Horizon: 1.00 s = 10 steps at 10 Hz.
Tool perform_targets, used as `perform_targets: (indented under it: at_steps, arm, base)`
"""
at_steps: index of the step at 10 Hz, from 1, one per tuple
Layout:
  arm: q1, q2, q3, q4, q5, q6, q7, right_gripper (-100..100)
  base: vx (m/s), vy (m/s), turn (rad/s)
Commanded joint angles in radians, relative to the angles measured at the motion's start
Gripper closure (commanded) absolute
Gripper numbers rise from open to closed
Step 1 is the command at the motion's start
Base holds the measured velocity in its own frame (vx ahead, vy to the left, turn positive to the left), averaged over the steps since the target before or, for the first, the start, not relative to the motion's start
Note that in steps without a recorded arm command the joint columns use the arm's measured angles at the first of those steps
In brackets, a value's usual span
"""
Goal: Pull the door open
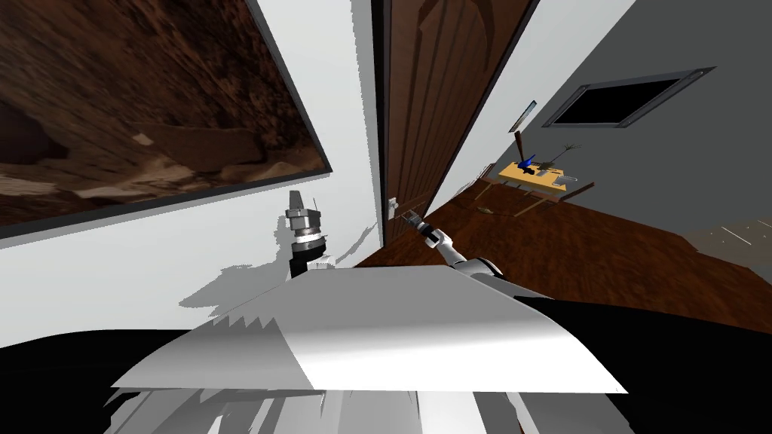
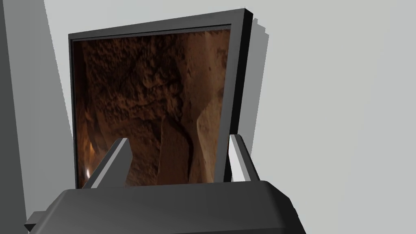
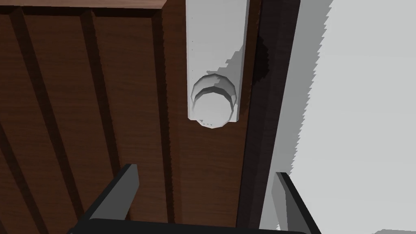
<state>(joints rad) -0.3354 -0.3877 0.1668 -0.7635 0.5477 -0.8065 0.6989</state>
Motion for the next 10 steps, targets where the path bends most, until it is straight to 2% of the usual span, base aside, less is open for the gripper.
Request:
perform_targets:
  at_steps: [1,4,7,10]
  arm:
    - [0.0,0.0,0.0,0.0,0.0,0.0,0.0,-100]
    - [-0.001,0.011,-0.007,0.002,-0.003,0.007,0.011,-100]
    - [-0.003,0.026,-0.016,0.005,-0.007,0.017,0.027,-100]
    - [-0.004,0.03,-0.018,0.006,-0.008,0.019,0.031,-100]
  base:
    - [-0.079,-0.026,-0.008]
    - [0.122,0.066,0.03]
    - [0.198,0.106,0.042]
    - [0.083,0.027,0.026]
